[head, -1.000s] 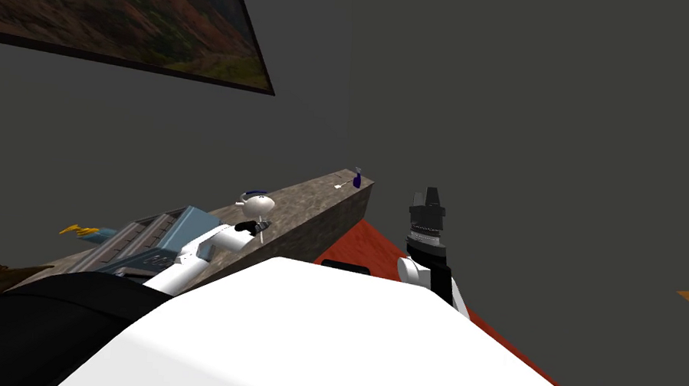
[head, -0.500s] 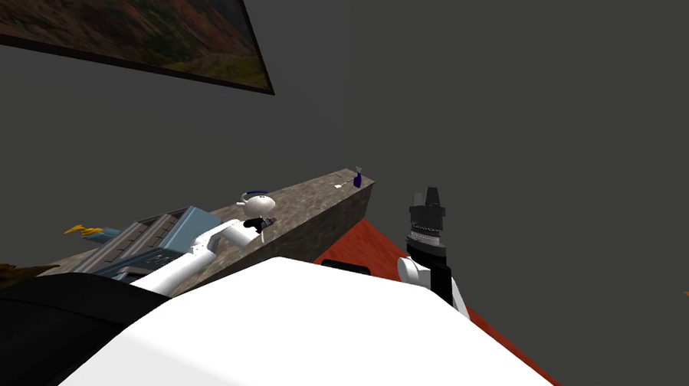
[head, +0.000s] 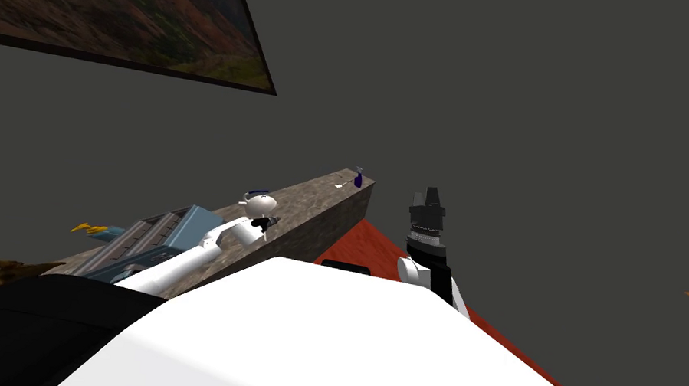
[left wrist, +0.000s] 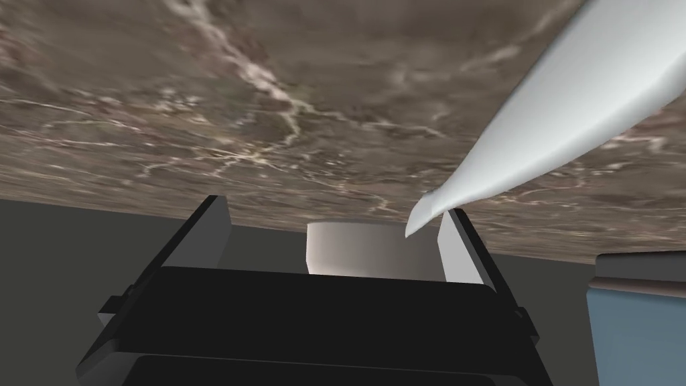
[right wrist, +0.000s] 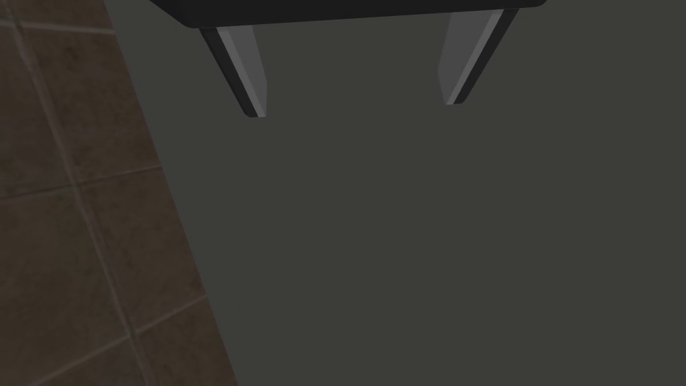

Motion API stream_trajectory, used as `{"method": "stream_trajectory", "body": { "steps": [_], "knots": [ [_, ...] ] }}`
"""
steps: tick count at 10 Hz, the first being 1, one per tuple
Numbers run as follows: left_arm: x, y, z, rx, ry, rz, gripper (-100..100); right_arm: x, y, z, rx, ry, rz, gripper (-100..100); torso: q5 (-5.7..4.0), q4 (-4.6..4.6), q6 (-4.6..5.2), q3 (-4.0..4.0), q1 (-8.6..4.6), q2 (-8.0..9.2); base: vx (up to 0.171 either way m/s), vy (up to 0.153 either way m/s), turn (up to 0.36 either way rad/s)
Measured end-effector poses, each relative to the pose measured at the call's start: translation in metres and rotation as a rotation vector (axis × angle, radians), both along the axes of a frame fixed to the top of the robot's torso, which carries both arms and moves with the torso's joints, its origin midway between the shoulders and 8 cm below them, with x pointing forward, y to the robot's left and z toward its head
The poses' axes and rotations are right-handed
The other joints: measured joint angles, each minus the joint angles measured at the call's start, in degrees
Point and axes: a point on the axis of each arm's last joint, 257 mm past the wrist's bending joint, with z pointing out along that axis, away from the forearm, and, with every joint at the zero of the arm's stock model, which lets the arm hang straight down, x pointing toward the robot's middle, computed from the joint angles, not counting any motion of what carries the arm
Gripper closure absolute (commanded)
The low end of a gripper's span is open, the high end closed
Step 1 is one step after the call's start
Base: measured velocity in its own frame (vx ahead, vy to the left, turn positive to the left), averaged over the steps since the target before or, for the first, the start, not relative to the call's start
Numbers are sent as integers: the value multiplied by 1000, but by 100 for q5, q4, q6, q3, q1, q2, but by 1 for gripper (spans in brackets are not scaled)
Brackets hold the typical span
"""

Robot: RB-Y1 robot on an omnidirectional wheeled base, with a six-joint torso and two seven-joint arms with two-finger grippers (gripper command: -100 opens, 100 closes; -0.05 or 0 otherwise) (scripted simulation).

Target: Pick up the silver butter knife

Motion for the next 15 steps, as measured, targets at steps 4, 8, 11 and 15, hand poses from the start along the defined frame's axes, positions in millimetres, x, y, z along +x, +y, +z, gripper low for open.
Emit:
{"method": "stream_trajectory", "body": {
  "steps": [4,8,11,15],
  "knots": [
    [6,-10,-6,-7,5,-11,-100,0,0,0,0,0,0,0,1,-1,-1,-1,0,-1,-6,9,2],
    [7,-13,-13,-16,12,-6,-100,0,0,0,0,0,0,0,6,-3,-2,-4,5,-5,-9,9,5],
    [9,-10,-14,-11,13,0,-100,0,0,0,0,0,0,0,8,-4,-2,-4,6,-5,-9,9,3],
    [13,3,-5,15,9,8,-100,0,0,0,0,0,0,0,6,-3,-2,-4,7,-5,-8,10,3]
  ]
}}
